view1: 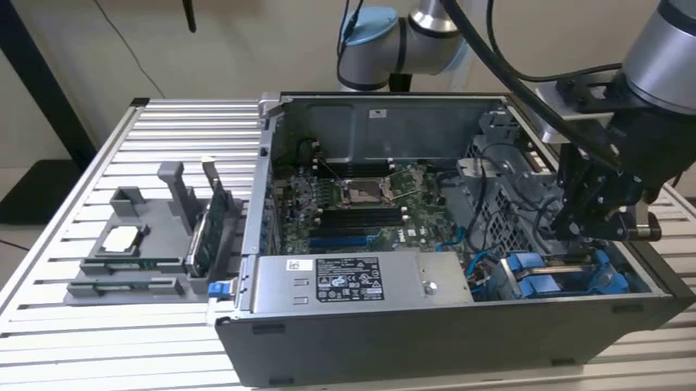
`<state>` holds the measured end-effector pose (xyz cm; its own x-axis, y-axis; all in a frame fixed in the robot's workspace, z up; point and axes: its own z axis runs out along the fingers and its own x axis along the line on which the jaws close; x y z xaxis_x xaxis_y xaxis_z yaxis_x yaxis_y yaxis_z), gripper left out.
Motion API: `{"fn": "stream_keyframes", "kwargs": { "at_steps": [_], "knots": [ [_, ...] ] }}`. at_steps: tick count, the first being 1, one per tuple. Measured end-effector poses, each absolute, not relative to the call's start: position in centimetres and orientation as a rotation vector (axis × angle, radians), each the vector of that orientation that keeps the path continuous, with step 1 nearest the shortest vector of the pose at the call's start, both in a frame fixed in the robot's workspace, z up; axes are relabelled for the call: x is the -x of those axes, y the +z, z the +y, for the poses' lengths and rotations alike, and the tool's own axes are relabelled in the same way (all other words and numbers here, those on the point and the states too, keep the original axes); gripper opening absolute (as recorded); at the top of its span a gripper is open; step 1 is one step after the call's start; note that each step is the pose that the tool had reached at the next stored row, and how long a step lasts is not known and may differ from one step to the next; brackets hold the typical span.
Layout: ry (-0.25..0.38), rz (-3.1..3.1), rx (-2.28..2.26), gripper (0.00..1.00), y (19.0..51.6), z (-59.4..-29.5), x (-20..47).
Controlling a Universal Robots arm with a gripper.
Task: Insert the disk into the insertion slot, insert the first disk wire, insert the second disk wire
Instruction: 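Insert the second disk wire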
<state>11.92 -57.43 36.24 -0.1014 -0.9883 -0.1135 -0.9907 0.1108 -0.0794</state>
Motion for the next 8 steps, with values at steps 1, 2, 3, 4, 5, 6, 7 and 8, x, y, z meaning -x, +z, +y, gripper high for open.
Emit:
{"fn": "stream_keyframes", "kwargs": {
  "at_steps": [1, 2, 3, 4, 5, 6, 7, 8],
  "knots": [
    [0.022, 2.236, 2.009, 0.16, 36.15, -57.43, -11.97],
    [0.019, 2.237, 2.01, 0.16, 36.04, -57.43, -12.01],
    [0.016, 2.238, 2.012, 0.16, 35.92, -57.43, -12.06],
    [0.013, 2.239, 2.013, 0.16, 35.8, -57.43, -12.11],
    [0.009, 2.241, 2.015, 0.16, 35.7, -57.43, -12.14],
    [0.005, 2.243, 2.017, 0.16, 35.59, -57.43, -12.16],
    [0.002, 2.244, 2.018, 0.16, 35.51, -57.42, -12.18],
    [-0.001, 2.245, 2.019, 0.16, 35.42, -57.42, -12.21]
  ]
}}
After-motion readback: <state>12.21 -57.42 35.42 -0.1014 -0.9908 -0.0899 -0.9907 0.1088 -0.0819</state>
